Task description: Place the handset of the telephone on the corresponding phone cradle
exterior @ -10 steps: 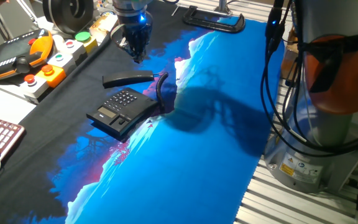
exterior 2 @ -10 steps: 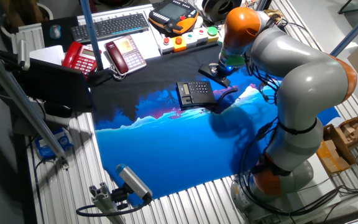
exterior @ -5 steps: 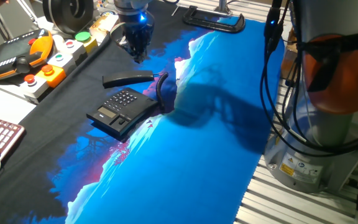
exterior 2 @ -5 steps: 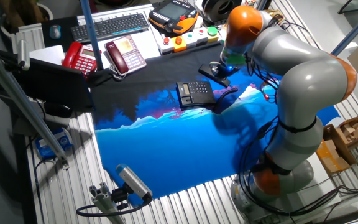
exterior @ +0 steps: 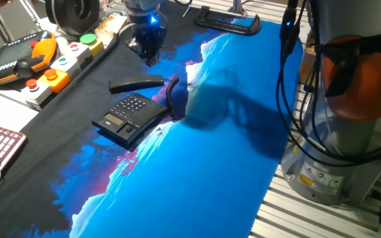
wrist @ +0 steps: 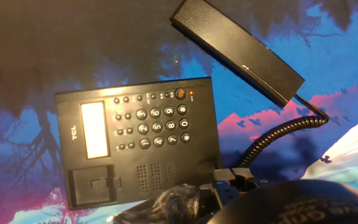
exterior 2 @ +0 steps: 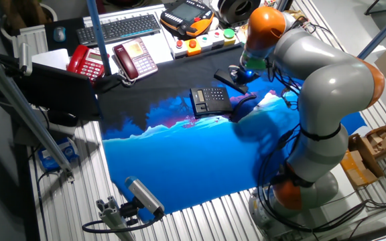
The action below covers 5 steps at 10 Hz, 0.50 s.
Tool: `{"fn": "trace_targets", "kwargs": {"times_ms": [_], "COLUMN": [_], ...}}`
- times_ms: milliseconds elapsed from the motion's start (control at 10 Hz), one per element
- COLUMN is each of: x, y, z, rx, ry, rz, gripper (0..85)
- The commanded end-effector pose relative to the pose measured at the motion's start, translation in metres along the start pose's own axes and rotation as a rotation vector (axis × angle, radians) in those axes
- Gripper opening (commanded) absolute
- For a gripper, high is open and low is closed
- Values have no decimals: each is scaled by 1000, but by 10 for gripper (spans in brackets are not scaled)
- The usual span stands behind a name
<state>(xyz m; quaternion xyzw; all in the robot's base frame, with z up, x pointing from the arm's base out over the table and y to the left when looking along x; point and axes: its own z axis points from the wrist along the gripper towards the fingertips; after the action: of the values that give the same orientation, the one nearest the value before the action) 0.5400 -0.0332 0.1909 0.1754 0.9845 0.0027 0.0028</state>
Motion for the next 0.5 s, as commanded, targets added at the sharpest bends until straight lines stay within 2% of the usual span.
{"fn": "trace_targets", "kwargs": {"times_ms": [0,400], "x": [-1,-4], "y": [-2,-4], "z": [2,7], "rx": [-1,-16], "ry": [-3,-25], "rz": [50,231], "gripper": [7,7]}}
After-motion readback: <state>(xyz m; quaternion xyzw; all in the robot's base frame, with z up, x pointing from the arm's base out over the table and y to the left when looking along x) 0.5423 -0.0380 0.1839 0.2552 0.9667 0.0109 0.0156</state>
